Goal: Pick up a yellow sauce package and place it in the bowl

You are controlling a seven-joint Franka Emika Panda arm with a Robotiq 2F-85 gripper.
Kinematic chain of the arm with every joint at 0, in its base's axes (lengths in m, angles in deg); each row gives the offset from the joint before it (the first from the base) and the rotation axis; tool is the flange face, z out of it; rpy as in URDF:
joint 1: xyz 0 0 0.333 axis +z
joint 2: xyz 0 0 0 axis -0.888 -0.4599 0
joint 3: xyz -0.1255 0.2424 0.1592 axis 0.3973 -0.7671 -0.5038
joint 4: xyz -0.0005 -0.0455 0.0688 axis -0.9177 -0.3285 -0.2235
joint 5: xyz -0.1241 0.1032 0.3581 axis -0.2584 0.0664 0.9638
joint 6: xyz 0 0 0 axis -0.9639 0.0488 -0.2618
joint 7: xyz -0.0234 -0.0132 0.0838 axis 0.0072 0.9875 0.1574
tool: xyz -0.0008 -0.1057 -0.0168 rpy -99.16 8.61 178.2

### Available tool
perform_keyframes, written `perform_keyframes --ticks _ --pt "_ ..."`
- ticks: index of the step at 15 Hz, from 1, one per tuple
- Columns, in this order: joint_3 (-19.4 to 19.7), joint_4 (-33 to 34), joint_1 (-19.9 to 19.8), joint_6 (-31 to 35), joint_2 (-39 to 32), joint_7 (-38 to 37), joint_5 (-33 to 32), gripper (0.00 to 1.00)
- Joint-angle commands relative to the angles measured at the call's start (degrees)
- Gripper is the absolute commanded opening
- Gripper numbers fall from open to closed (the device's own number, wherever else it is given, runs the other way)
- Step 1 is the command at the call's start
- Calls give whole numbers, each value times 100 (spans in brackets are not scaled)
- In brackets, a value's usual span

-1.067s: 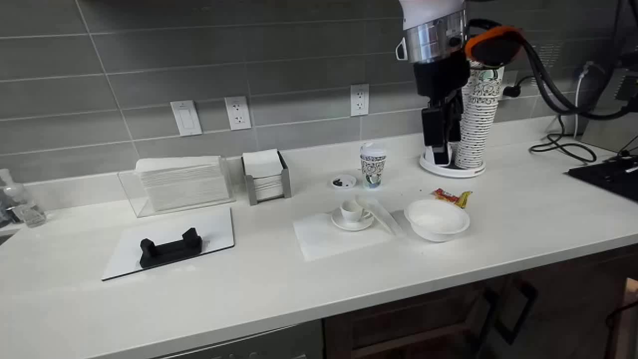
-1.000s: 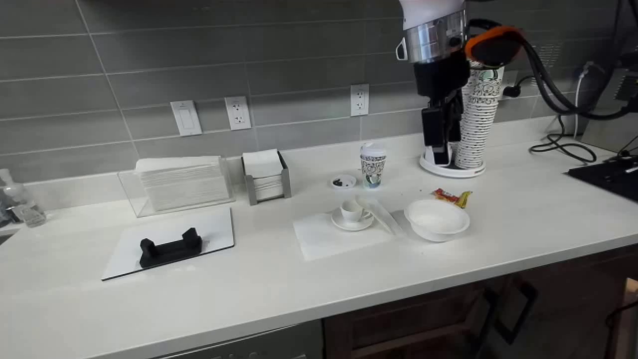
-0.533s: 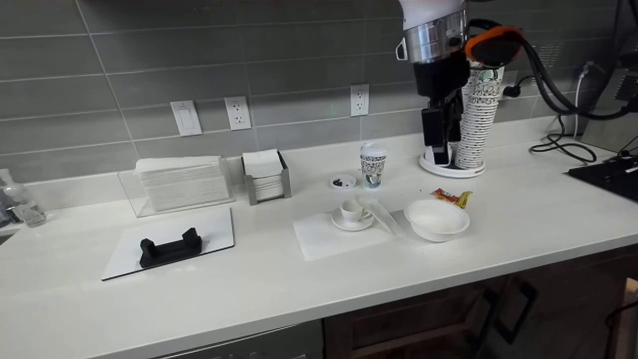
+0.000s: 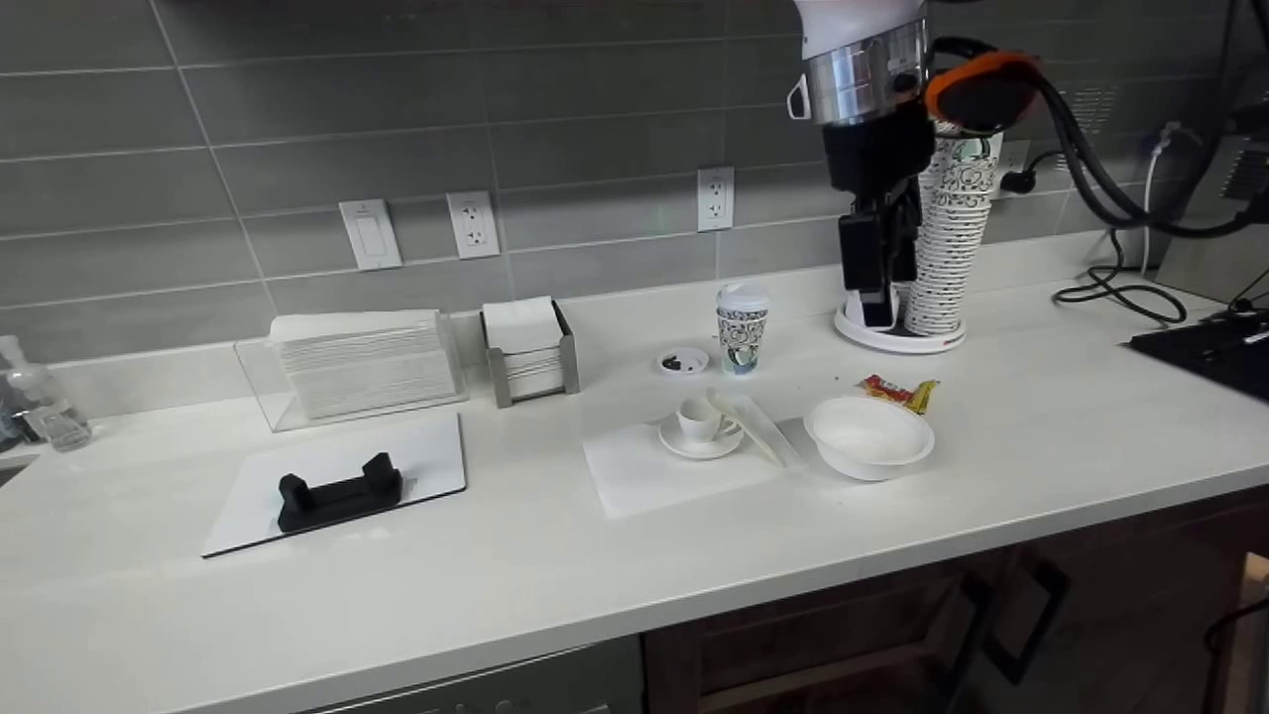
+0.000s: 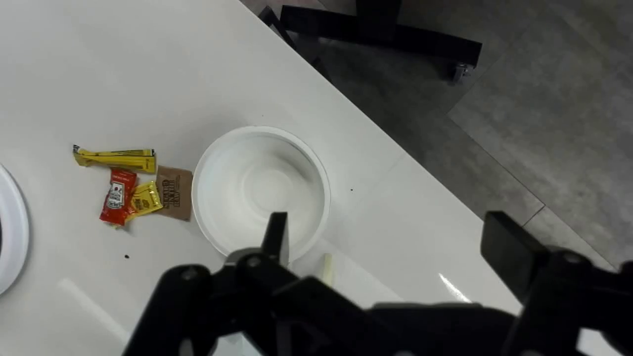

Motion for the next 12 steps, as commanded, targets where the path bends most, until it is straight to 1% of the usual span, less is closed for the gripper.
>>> perform_keyframes --ticks 1,3,6,12 --pt "214 127 -2 131 -218 -285 183 100" --pt "421 95 -105 398 -305 -469 429 100" --pt "783 26 -284 812 -408 -529 829 100" --pt "1382 -17 -719 2026 -1040 -747 1504 100"
